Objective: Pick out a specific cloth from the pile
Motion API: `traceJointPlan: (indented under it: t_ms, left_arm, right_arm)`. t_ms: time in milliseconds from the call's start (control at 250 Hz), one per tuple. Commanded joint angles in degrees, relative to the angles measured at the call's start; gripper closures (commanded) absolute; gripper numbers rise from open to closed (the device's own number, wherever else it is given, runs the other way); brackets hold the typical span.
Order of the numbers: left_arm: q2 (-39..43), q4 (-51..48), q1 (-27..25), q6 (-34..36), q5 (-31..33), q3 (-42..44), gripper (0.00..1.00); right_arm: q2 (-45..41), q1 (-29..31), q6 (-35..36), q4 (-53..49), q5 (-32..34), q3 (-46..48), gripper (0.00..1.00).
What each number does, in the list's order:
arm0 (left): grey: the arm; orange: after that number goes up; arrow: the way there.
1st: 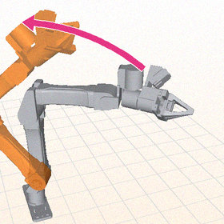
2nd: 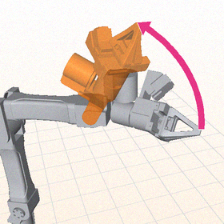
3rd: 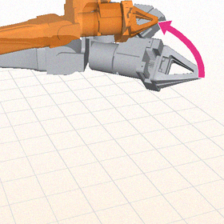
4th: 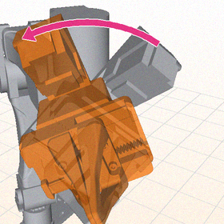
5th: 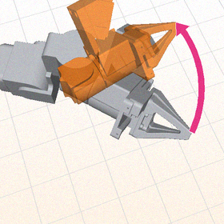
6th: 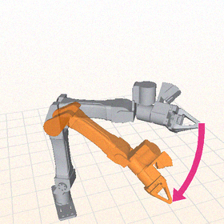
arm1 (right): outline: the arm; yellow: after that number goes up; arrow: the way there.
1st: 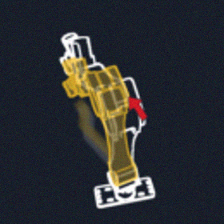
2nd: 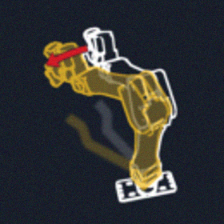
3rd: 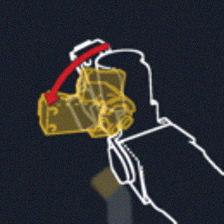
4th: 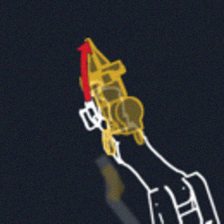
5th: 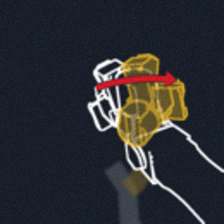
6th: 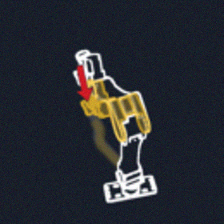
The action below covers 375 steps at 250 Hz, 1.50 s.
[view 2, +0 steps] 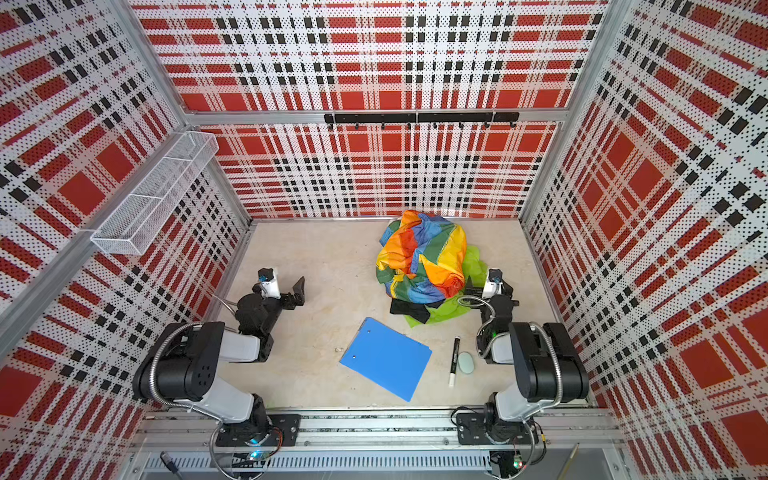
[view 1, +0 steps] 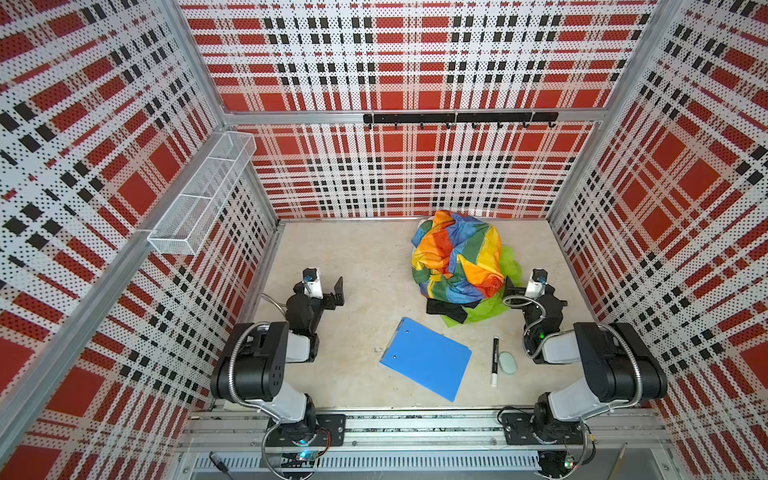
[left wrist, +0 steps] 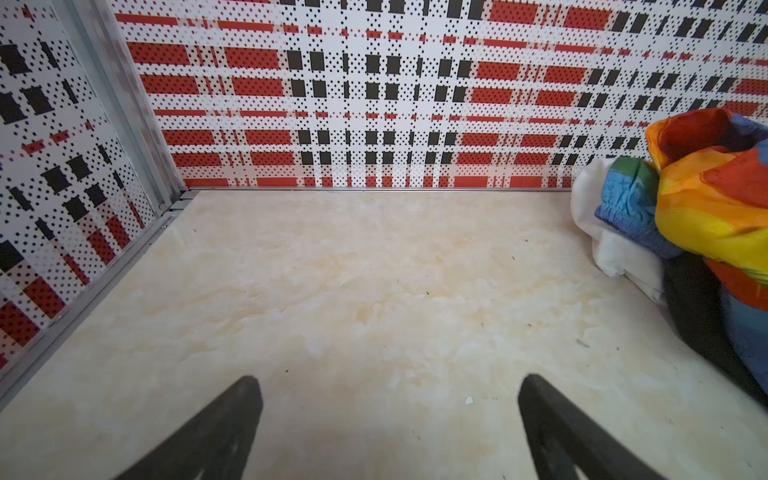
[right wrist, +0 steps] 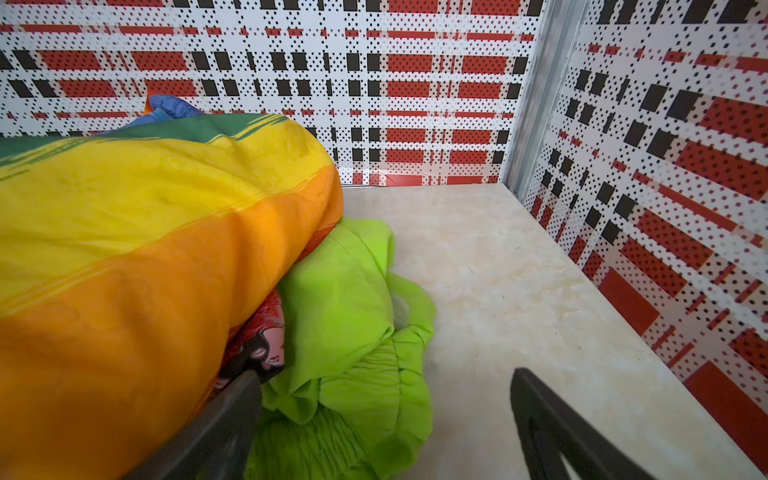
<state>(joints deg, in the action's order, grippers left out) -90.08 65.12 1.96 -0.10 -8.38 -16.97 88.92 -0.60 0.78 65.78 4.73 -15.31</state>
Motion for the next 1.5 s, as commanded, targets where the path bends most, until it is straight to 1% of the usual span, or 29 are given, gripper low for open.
traceJointPlan:
  t_ms: [0, 1137, 1189, 1245, 1297, 1345, 1429, 1497]
  left_arm:
    - [-0.1, 1.9, 0.7, 0.3, -0.3, 0.1, 0.01]
    - [-0.1, 1.8, 0.8, 0.1, -0.5, 0.0, 0.01]
    - [-0.1, 1.8, 0.8, 0.2, -0.5, 0.1, 0.01]
    - [-0.1, 1.9, 0.7, 0.1, -0.5, 0.1, 0.01]
    - [0.0, 2.6, 0.8, 0.1, -0.4, 0.5, 0.01]
    - [0.0, 4.4, 0.9, -0.4, 0.3, 1.4, 0.01]
    - [-0.1, 8.3, 0.9, -0.9, 2.0, 3.5, 0.01]
    - [-0.1, 9.8, 0.9, -1.0, 2.1, 4.3, 0.01]
  right_arm:
    - [0.3, 0.2, 0.7, 2.2, -0.6, -0.6, 0.00]
    - [0.2, 0.2, 0.7, 2.2, -1.0, -0.6, 0.00]
    - [0.1, 0.2, 0.6, 2.6, -0.7, -0.3, 0.00]
    - [0.0, 0.2, -0.1, 5.2, 0.8, 1.1, 0.00]
    - [0.1, 0.1, -1.0, 8.2, 3.0, 2.5, 0.00]
    - [0.2, 0.0, -1.2, 9.6, 2.9, 3.0, 0.00]
    - [-0.1, 0.0, -0.8, 6.8, 1.7, 1.7, 0.00]
    - [-0.8, 0.0, -0.8, 4.8, 1.7, 1.1, 0.00]
